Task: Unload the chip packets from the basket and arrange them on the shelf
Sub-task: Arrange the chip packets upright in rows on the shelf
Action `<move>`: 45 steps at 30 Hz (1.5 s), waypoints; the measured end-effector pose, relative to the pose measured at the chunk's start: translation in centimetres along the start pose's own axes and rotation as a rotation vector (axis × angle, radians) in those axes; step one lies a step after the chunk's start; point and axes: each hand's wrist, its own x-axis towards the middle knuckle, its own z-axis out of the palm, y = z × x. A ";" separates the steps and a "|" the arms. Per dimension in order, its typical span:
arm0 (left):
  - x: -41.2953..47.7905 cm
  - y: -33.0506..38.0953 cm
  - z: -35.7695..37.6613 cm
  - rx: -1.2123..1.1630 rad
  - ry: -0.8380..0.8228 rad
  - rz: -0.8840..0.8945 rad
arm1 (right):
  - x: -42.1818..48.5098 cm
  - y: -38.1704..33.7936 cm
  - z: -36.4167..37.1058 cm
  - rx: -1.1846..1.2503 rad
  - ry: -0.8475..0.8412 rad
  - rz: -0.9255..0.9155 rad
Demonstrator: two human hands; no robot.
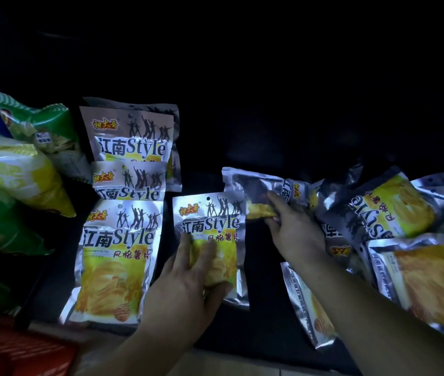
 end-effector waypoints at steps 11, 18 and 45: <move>1.7 1.8 -1.4 -0.175 -0.042 -0.059 | -1.9 -4.7 -5.3 0.163 0.553 -0.284; 1.3 2.0 -4.5 -0.645 0.203 -0.006 | -4.4 -3.0 -10.5 -0.223 0.681 -0.476; 1.4 3.9 -8.5 -1.374 0.008 -0.361 | -10.1 -4.7 -6.9 1.112 -0.070 0.081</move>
